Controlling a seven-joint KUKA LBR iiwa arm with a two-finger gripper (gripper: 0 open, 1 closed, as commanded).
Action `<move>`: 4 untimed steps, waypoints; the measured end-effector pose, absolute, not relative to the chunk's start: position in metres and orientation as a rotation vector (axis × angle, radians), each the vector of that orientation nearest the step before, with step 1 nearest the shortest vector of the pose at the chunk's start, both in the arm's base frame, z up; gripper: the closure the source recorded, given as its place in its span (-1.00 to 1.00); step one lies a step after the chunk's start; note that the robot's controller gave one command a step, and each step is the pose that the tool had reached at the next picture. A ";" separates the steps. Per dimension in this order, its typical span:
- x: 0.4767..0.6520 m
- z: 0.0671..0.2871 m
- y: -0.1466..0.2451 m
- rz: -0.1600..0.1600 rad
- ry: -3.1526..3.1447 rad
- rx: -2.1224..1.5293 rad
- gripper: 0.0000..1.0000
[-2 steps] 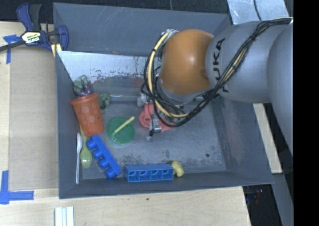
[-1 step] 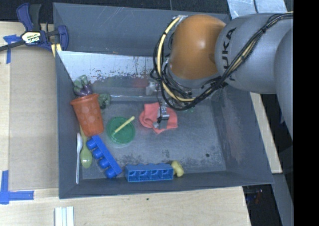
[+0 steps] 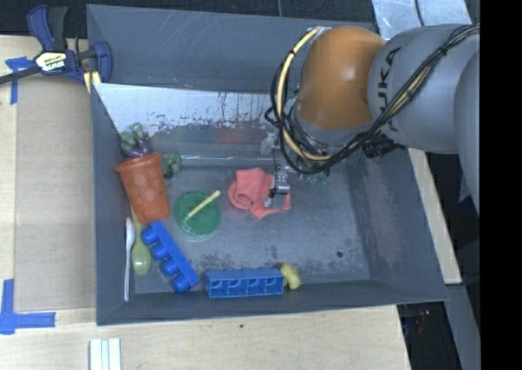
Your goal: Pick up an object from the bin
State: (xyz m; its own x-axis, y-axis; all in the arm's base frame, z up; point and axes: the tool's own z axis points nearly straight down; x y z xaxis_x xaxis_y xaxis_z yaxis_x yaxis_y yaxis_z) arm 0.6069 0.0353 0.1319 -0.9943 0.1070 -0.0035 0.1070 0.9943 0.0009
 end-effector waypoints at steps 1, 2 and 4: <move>0.622 0.085 0.031 0.000 3.116 -0.274 -1.00; 0.608 0.072 0.012 -0.002 3.122 -0.128 1.00; 0.588 0.134 -0.006 -0.003 3.125 -0.210 1.00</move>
Offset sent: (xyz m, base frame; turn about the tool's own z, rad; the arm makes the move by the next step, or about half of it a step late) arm -0.0011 -0.0231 -0.0619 -0.1907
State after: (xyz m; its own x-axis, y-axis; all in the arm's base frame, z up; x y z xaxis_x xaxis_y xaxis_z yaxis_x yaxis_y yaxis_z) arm 0.5877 -0.0058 0.1337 -0.9910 -0.1339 -0.0098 -0.1338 0.9910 -0.0026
